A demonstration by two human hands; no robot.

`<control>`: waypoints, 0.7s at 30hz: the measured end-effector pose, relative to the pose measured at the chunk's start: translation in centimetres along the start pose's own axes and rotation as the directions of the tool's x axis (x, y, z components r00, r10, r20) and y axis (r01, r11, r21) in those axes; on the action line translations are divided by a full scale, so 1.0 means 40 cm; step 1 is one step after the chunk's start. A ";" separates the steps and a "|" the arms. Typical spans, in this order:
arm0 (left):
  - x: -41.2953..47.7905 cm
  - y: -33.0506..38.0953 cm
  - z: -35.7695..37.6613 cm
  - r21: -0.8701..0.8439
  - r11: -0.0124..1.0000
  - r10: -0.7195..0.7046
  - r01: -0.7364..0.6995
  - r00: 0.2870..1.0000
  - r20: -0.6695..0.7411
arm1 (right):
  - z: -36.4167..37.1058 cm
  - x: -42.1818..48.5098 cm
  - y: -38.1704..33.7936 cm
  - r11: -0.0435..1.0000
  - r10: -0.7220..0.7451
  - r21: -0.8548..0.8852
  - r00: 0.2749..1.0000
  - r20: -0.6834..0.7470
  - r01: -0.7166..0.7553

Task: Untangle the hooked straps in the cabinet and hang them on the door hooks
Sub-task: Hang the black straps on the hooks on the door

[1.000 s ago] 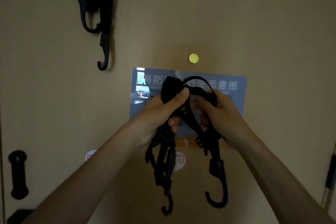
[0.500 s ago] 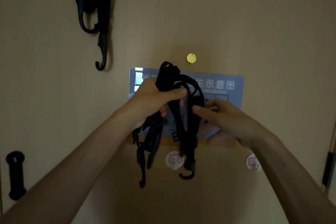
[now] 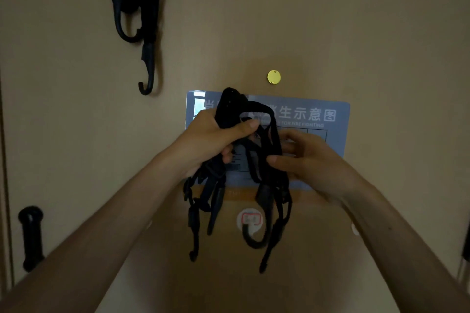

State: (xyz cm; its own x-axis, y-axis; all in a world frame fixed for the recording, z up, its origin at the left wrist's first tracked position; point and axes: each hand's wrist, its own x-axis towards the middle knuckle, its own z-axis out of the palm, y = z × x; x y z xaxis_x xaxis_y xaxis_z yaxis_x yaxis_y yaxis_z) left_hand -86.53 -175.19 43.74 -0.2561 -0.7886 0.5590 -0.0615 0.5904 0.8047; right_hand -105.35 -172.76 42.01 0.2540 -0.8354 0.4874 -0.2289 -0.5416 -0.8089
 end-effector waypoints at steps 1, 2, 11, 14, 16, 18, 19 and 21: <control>0.001 -0.001 -0.005 -0.017 1.000 -0.008 0.008 1.000 0.000 | -0.007 0.000 0.002 1.000 -0.002 0.005 1.000 -0.009 0.002; 0.000 0.000 -0.010 -0.017 1.000 -0.015 0.015 1.000 0.003 | -0.014 0.000 0.002 1.000 0.003 0.011 0.999 -0.034 -0.003; 0.004 0.000 -0.002 0.178 0.982 -0.088 0.063 0.986 0.139 | -0.048 0.008 -0.012 1.000 -0.011 0.002 0.991 -0.133 0.012; 0.011 -0.006 0.015 0.180 0.980 -0.113 0.084 0.981 0.157 | -0.045 0.016 -0.032 0.999 -0.044 -0.018 0.993 -0.114 0.043; 0.014 -0.004 0.025 0.151 0.983 -0.127 0.102 0.977 0.168 | -0.047 0.021 -0.047 0.998 -0.054 -0.021 0.995 -0.087 0.052; 0.016 0.007 0.021 0.117 0.988 -0.124 0.101 0.971 0.205 | -0.055 0.022 -0.062 0.996 -0.069 -0.063 0.996 -0.062 0.065; 0.017 0.012 0.013 0.114 0.989 -0.113 0.090 0.969 0.221 | -0.063 0.023 -0.068 0.996 -0.066 -0.059 0.996 -0.052 0.063; 0.025 0.019 -0.007 0.133 0.990 -0.079 0.049 0.969 0.233 | -0.081 0.026 -0.079 1.000 -0.029 0.001 0.999 -0.030 0.029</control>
State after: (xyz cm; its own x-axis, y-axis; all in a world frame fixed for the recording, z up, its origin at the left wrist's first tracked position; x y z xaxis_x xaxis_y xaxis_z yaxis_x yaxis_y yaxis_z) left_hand -86.58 -175.57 44.97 -0.4685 -0.7710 0.4314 -0.2013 0.5686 0.7976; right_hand -107.40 -172.21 46.15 0.2319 -0.8221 0.5200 -0.2202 -0.5651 -0.7951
